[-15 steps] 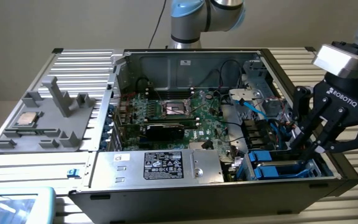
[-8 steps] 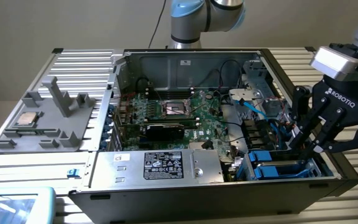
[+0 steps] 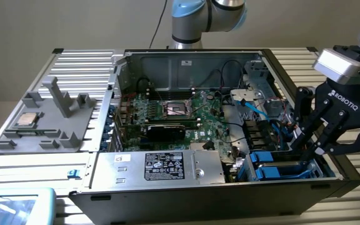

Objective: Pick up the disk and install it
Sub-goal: 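Insert the first disk wire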

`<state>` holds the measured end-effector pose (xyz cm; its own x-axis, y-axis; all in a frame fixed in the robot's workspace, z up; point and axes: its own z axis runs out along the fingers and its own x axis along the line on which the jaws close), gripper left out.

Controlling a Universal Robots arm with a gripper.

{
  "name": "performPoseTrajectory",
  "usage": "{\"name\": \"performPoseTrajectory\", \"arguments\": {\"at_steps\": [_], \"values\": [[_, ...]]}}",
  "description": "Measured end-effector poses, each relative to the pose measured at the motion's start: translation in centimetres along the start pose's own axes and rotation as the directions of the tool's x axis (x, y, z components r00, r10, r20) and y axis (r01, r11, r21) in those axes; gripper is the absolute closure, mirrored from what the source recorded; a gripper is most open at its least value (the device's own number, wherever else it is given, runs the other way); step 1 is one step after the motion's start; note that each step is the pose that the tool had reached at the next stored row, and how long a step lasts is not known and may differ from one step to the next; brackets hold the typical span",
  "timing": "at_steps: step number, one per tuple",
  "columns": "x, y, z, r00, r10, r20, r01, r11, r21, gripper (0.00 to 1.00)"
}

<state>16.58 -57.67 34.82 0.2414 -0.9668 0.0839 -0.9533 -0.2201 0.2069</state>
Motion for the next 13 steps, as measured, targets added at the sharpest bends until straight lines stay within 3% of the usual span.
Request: {"name": "performPoseTrajectory", "arguments": {"at_steps": [8, 13], "values": [[0.51, 0.06, 0.35, 0.9992, 0.014, 0.0387, -0.014, 0.9999, 0.0078, 0.69], [0.65, 0.05, 0.62, 0.9971, 0.019, 0.0731, -0.020, 0.9997, 0.0143, 0.69]]}}
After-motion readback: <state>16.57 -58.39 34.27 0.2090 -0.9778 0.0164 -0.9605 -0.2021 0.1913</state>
